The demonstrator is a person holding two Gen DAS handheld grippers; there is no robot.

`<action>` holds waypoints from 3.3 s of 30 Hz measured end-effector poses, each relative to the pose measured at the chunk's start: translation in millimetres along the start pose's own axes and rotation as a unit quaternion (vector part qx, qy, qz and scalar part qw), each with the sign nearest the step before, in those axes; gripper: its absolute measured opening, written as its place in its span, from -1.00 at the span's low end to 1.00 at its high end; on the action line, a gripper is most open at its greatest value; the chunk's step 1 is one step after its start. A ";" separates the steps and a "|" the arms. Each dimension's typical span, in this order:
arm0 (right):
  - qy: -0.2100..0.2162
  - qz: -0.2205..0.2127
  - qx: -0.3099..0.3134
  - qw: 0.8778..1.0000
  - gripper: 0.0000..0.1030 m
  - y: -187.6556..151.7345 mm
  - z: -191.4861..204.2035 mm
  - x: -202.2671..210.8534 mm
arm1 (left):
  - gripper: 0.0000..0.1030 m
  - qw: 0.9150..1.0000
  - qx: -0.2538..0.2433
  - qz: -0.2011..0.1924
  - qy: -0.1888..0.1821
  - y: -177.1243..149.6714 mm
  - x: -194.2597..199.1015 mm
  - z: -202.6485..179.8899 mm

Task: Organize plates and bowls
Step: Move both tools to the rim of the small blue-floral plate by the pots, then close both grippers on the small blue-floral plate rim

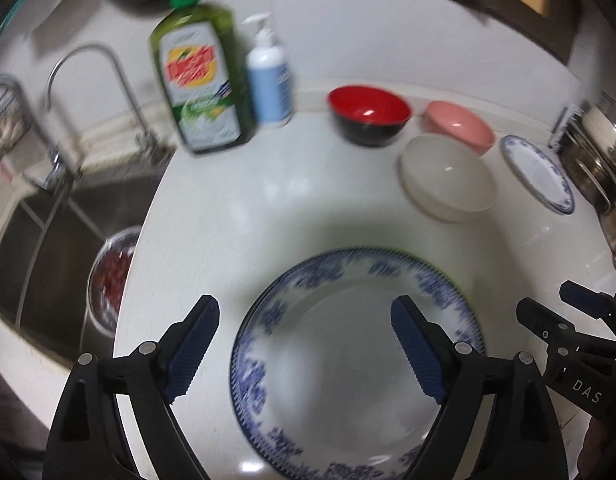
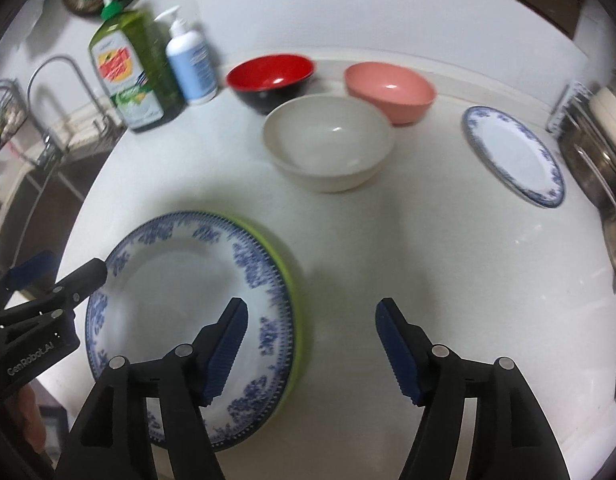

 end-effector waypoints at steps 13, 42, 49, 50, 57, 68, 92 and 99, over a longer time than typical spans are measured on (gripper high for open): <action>-0.046 -0.062 -0.064 0.995 0.36 14.9 -68.5 48.7 | 0.83 0.994 -0.069 -0.070 -0.048 58.2 36.5 -85.9; -0.105 -0.126 -0.134 0.977 0.36 92.9 -274.2 102.2 | 0.84 0.975 -0.158 -0.104 -0.116 181.0 46.5 -310.0; -0.117 -0.132 -0.155 0.972 0.36 111.4 -326.2 82.7 | 0.79 0.975 -0.174 -0.087 -0.108 194.6 9.6 -357.1; -0.119 -0.131 -0.157 0.972 0.36 112.8 -331.1 79.4 | 0.77 0.975 -0.174 -0.087 -0.107 195.5 6.1 -359.9; -0.124 -0.130 -0.163 0.970 0.36 125.7 -366.0 51.9 | 0.66 0.977 -0.176 -0.059 -0.104 201.6 -37.2 -398.7; -0.131 -0.114 -0.175 0.969 0.36 134.6 -406.0 7.6 | 0.42 0.980 -0.176 -0.009 -0.092 202.1 -100.9 -431.6; -0.083 -0.043 -0.205 0.974 0.11 139.6 -431.0 -60.3 | -0.21 0.976 -0.174 0.069 -0.114 191.8 -146.5 -447.0; -0.091 -0.039 -0.194 0.976 -0.12 145.0 -433.6 -63.9 | -0.31 0.977 -0.165 0.073 -0.112 194.7 -146.6 -445.7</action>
Point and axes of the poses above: each gripper's, at about its wrist camera, not at the fingertips, and x roughly against the way its jaws point, z to its left, y to its top, the point moved 9 cm from there along -x, roughly the way its jaws point, and after that the axes turned 12 degrees about y, right-handed, at the moved point
